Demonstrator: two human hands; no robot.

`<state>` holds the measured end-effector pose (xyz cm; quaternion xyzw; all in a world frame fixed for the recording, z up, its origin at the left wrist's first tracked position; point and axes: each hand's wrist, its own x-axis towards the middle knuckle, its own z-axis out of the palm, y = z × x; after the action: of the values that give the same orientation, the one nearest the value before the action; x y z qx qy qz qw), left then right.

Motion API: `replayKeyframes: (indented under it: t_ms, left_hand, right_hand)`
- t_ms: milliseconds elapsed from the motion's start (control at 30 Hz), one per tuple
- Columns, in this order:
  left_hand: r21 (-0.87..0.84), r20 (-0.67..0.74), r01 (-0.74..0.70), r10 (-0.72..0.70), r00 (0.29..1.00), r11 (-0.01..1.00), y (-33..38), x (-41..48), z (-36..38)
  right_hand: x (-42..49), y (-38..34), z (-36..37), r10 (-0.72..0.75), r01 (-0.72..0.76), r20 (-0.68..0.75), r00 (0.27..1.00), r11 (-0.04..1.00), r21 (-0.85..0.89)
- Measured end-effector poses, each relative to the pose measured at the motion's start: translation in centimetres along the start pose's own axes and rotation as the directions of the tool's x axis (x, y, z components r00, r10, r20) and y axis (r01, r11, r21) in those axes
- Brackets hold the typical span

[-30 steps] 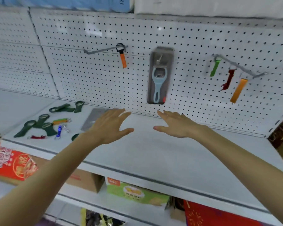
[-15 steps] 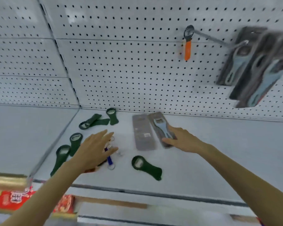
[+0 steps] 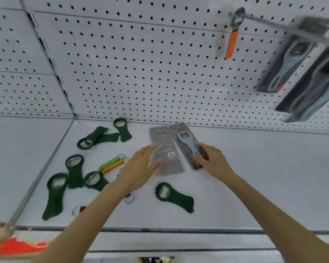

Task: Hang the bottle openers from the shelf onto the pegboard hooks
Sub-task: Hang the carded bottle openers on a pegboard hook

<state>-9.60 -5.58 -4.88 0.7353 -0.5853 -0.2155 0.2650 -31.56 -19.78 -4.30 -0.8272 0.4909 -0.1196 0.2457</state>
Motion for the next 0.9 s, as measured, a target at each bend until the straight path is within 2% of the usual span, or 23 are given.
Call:
replayKeyframes:
  t_ms: [167, 333, 467, 667, 833, 900]
  left_hand:
    - [-0.147, -0.002, 0.064, -0.065, 0.998, 0.987, 0.0, 0.5, 0.7]
    - [-0.167, -0.030, 0.059, -0.065, 0.997, 0.984, 0.7, 0.5, 0.9]
    - [-0.291, -0.066, 0.080, -0.104, 0.992, 0.953, 1.4, 0.3, 1.3]
    - [-0.639, -0.081, 0.189, -0.309, 0.948, 0.746, 3.0, 0.7, 1.5]
    - [-0.828, -0.023, 0.216, -0.416, 0.909, 0.518, 3.6, 1.2, 1.0]
    - [-0.856, -0.003, 0.221, -0.432, 0.902, 0.467, 3.6, 1.2, 1.0]
  right_hand:
    - [-0.2, 0.4, 0.6, -0.069, 0.069, -0.008, 0.998, 0.996, -0.060]
    - [-0.5, 1.0, 1.0, -0.072, 0.074, -0.077, 0.994, 0.997, 0.016]
    - [-0.6, 0.9, 0.9, -0.090, 0.102, -0.151, 0.984, 0.992, 0.078]
    - [-0.3, 0.6, 0.8, -0.032, 0.058, -0.149, 0.988, 0.984, 0.168]
    - [-0.2, 0.5, 0.8, 0.087, -0.048, -0.127, 0.988, 0.960, 0.277]
    - [-0.3, 0.6, 0.6, 0.107, -0.063, -0.123, 0.987, 0.946, 0.319]
